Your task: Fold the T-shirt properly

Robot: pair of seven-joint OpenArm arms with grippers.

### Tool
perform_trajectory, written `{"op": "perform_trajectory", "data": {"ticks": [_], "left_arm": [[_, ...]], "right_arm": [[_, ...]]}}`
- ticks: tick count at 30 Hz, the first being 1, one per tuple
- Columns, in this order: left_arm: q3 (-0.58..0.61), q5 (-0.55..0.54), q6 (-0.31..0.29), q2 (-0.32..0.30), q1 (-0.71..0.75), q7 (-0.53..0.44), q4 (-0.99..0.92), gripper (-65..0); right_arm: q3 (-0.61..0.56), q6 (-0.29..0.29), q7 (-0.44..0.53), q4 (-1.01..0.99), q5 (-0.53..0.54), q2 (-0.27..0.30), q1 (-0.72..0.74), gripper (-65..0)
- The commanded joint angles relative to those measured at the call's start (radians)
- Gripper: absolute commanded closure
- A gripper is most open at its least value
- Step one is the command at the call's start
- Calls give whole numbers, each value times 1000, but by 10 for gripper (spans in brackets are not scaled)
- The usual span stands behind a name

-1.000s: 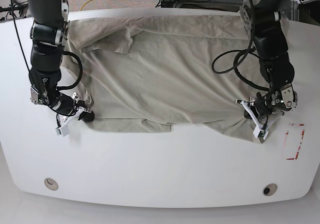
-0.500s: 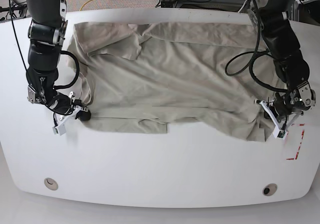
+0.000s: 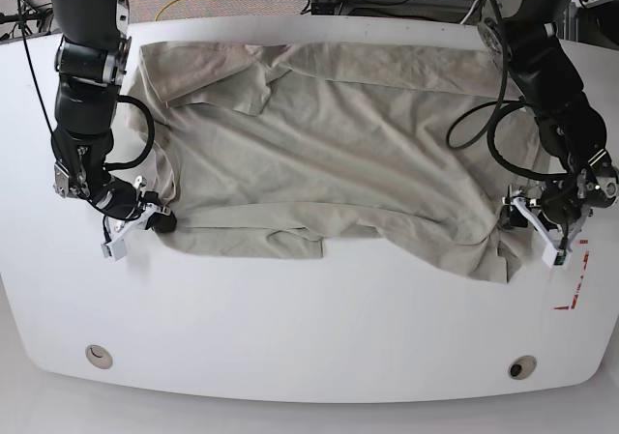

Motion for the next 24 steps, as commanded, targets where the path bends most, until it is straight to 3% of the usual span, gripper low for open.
{"op": "perform_trajectory", "data": {"ticks": [1, 10, 17, 24], "left_arm": [[-12, -39, -1, -32, -58, -20, -35, -442], [33, -90, -1, -47, -107, -80, -160, -447], [40, -59, -1, -49, -144, -117, -162, -447], [63, -50, 35, -158, -153, -218, -251, -449]], "right_arm": [[3, 6, -4, 14, 0, 16, 19, -3], [5, 6, -4, 14, 0, 14, 19, -3], [5, 6, -4, 14, 0, 14, 19, -3], [5, 6, -4, 14, 0, 11, 19, -3]]}}
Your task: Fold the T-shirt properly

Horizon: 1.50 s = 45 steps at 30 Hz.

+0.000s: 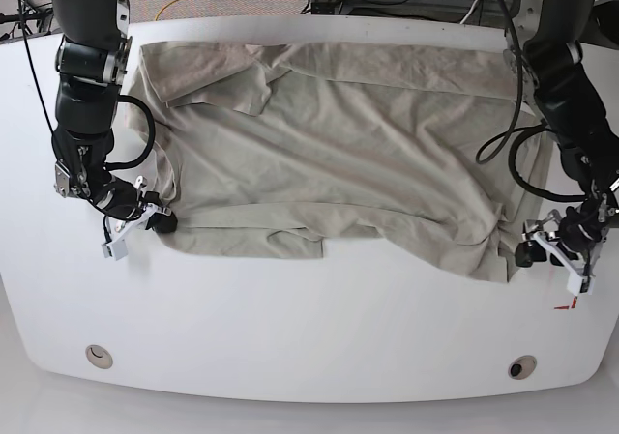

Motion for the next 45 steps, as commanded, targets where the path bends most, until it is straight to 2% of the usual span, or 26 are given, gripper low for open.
{"op": "perform_trajectory", "data": {"ticks": [1, 8, 11, 14, 20, 23, 30, 41, 45], "left_arm": [[12, -10, 4, -60, -42, -53, -66, -449], [11, -12, 0, -128, -73, -162, -264, -447], [11, -13, -3, -126, -75, -180, -286, -449], [5, -15, -32, -106, -75, -182, -292, -450], [-46, -15, -32, -59, -72, -185, -307, -451], [-66, -15, -32, -54, -73, -186, -352, -451], [-78, -9, -32, -57, -67, -263, -433, -451], [-78, -10, -32, -112, -30, -268, -441, -447], [-78, -10, -32, -106, -32, -269, -445, -449]], "right_arm": [[3, 6, -7, 13, 1, 14, 19, -3], [3, 6, -7, 10, 3, 14, 18, -3], [1, 6, -7, 13, 3, 14, 18, -3], [3, 6, -8, 13, 3, 14, 18, -3], [3, 6, -8, 10, 3, 15, 18, -3], [3, 6, -8, 13, 4, 15, 18, -3], [3, 6, -8, 10, 4, 15, 18, -3], [4, 6, -8, 13, 6, 15, 3, -3], [4, 6, -8, 15, 6, 15, -7, -3]]}}
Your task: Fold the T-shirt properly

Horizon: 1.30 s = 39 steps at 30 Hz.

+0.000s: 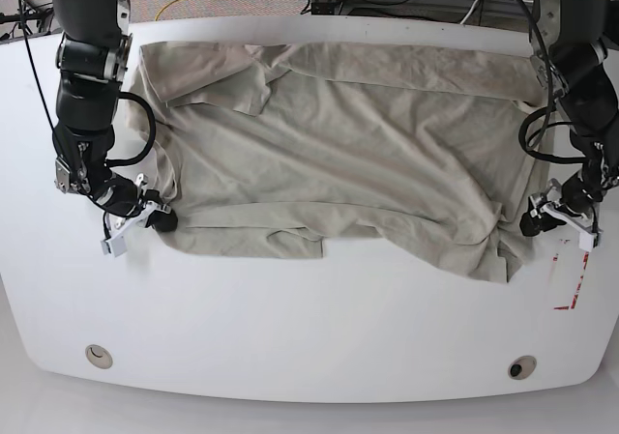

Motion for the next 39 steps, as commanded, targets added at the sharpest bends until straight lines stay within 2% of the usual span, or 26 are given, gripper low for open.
{"op": "perform_trajectory", "data": {"ticks": [1, 13, 22, 24, 27, 30, 31, 39], "left_arm": [[0, -3, -1, -12, -26, 2, 7, -449], [40, -6, -1, 103, -58, 9, 9, -450], [38, -7, -1, 119, -92, 15, 6, -443], [38, -7, -1, 119, -92, 15, 6, -406], [44, -6, -1, 119, -92, 13, 6, -253], [44, -3, -1, 121, -92, 13, 6, -43], [44, -3, -1, 121, -92, 13, 4, 0], [46, -4, -1, 121, -90, 16, 12, 0]], "right_arm": [[0, 0, -19, 10, -19, 16, 15, -3], [0, 0, -19, 10, -19, 16, 12, -3], [0, 0, -19, 10, -19, 17, 12, -3], [0, 0, -19, 10, -19, 17, 12, -3], [0, 0, -19, 10, -18, 17, 12, -3], [0, 0, -19, 10, -18, 17, 12, -3], [0, 0, -19, 10, -18, 17, 12, -3], [0, 0, -19, 11, -18, 16, 21, -3]]}}
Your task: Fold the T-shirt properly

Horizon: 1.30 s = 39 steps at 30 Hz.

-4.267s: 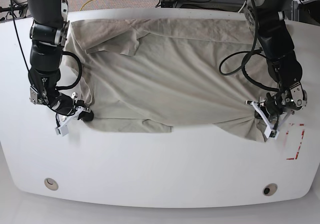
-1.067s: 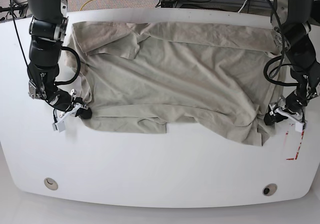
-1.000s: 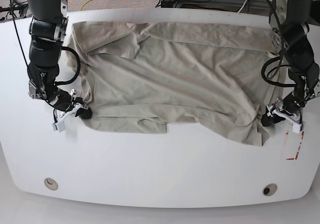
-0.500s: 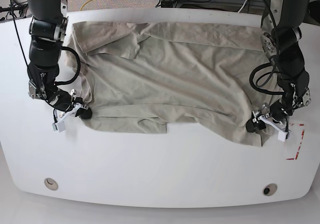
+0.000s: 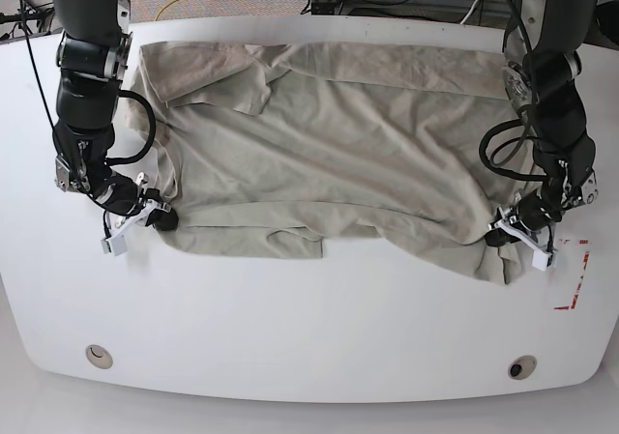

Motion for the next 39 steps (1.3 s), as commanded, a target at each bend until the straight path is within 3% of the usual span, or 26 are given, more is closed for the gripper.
{"op": "perform_trajectory", "data": {"ticks": [1, 9, 18, 29, 35, 39], "left_arm": [[1, -19, -5, -15, -31, -12, 21, 0], [0, -20, -5, -10, -24, 122, 213, 0], [-3, -20, -5, 50, -7, 283, 512, 0], [1, -20, -5, 133, -30, 430, 892, 0], [1, -20, -5, 136, -93, 507, 1058, 0], [1, -17, -5, 134, -186, 582, 1170, 0]], "right_arm": [[0, -2, -17, 11, -18, 17, 23, -3], [2, -2, -106, 168, -18, 22, 35, -2], [0, -2, -218, 330, -21, 45, 88, -2], [-8, -2, -295, 330, -23, 118, 325, -2], [-9, -2, -373, 330, -24, 158, 511, -2], [-81, -2, -440, 330, -23, 192, 671, -2]]}}
